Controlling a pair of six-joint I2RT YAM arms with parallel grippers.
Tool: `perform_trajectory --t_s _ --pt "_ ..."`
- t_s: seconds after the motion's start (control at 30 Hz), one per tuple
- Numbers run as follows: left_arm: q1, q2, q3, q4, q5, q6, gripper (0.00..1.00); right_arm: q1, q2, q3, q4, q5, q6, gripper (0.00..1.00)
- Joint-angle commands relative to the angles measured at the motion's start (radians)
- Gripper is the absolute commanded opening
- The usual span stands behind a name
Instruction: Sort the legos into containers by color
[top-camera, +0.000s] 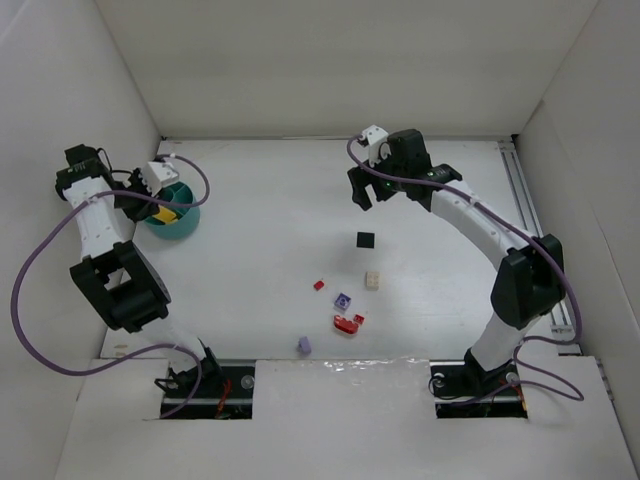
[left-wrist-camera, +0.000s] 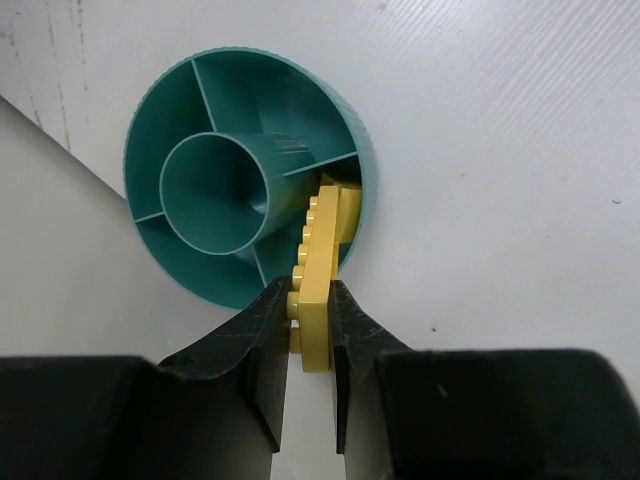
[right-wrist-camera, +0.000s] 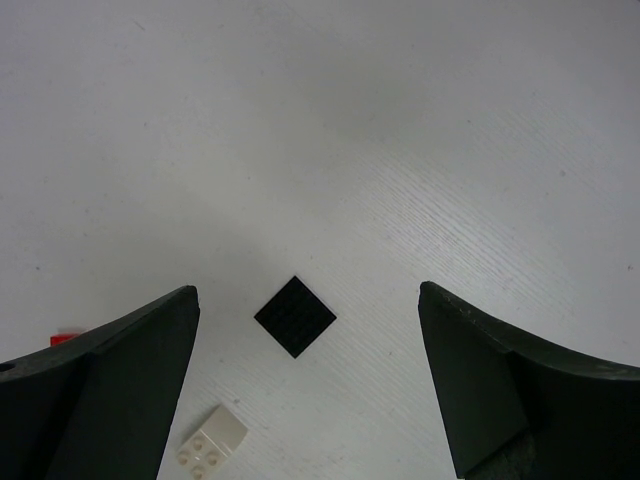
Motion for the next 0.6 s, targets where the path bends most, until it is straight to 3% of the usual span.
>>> perform_trajectory --t_s 0.0,0.57 --pt "0.009 -0.047 0.015 0.036 0.004 0.01 0.09 0.01 0.006 0.047 0.028 0.003 0.007 0.95" --pt "0.009 0.046 0.084 0.062 -0.058 0.031 0.1 0.029 0.015 0.047 0.019 0.003 0.007 0.95"
